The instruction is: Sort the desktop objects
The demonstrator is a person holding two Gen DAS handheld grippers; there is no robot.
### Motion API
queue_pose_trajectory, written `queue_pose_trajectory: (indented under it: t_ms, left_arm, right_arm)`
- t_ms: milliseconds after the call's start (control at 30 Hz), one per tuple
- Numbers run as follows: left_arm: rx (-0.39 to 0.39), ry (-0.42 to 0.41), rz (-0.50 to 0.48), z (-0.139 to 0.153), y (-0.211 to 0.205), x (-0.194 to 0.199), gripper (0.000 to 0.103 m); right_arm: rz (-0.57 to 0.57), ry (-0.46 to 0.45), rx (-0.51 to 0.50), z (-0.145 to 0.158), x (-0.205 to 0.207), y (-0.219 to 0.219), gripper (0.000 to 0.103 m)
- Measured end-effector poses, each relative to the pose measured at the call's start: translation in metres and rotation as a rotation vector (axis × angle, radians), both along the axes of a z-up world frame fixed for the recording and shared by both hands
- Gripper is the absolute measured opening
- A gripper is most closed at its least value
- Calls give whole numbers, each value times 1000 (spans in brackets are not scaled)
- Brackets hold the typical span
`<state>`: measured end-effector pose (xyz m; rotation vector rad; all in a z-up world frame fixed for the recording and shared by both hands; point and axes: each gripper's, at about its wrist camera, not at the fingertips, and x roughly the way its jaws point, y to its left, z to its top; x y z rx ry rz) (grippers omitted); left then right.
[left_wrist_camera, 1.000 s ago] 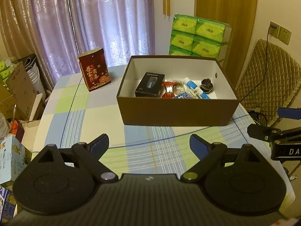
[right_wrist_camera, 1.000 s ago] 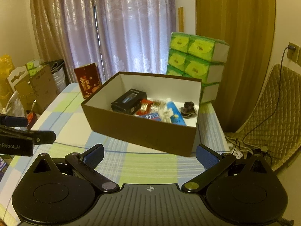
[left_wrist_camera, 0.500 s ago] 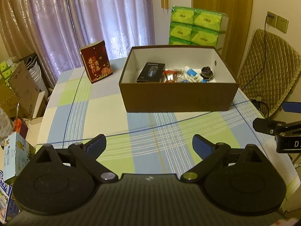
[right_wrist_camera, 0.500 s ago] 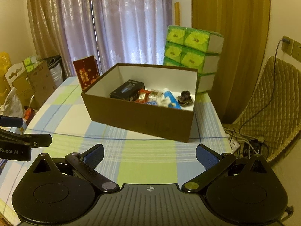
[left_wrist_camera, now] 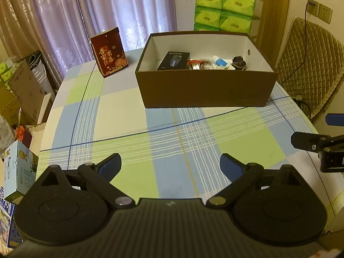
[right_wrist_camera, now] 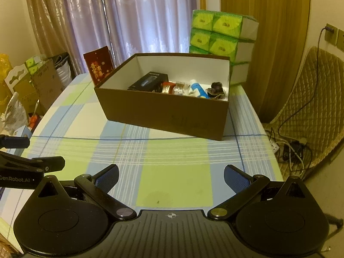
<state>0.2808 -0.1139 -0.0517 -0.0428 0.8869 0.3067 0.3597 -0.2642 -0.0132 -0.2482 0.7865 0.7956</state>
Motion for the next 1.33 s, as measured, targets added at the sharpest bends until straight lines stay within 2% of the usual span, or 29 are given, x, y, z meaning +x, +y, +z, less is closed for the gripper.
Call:
queue_pose_trajectory:
  t_ms: [833, 1333]
  left_arm:
    - [-4, 63, -6, -25, -8, 24, 98]
    - [-9, 87, 5, -34, -3, 36, 99]
  right_arm:
    - [2, -20, -115, -34, 14, 10, 101]
    - [-4, -16, -131, -45, 23, 14, 101]
